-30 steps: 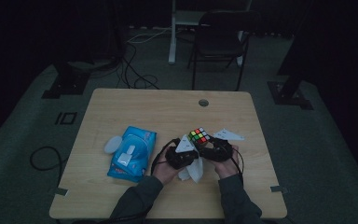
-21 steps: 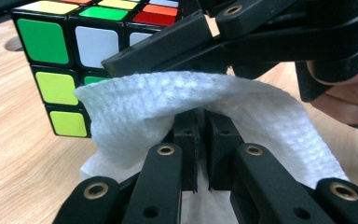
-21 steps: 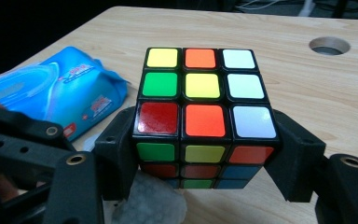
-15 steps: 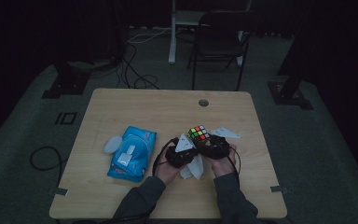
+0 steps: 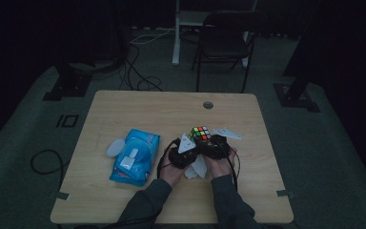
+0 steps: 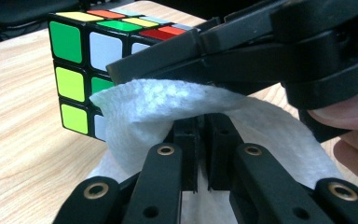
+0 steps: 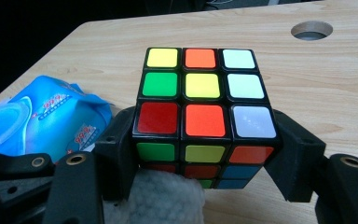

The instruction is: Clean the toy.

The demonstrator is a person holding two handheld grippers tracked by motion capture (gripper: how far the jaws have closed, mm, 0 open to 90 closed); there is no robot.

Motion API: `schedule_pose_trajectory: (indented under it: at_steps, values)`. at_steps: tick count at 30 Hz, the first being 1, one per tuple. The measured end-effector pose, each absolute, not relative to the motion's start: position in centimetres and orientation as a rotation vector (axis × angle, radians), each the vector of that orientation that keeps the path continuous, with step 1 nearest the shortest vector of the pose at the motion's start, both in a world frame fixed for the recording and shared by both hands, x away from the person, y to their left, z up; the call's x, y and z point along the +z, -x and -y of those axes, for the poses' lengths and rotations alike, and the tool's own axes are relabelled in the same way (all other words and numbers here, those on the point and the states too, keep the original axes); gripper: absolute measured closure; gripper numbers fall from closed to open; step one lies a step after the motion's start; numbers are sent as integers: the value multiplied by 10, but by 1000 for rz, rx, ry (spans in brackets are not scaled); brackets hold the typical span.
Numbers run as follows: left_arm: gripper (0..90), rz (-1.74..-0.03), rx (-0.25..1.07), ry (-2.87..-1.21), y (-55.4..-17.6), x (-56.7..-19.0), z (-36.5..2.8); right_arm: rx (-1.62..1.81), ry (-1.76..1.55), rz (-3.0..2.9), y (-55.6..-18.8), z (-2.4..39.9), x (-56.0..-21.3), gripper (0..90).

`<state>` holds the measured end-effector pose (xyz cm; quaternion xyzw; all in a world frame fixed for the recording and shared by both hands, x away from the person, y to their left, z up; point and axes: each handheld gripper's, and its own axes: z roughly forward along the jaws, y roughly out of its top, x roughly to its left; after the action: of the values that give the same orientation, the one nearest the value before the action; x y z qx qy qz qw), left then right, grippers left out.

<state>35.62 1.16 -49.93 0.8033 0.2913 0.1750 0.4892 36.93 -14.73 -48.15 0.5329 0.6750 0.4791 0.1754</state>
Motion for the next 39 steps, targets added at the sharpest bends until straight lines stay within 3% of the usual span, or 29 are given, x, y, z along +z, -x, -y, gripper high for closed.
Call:
schedule_pose_trajectory:
  at_steps: [39]
  values:
    - [863, -697, 468, -1930, -357, -501, -1, 1461, -1569, -1873, -366, 146, -476, 342]
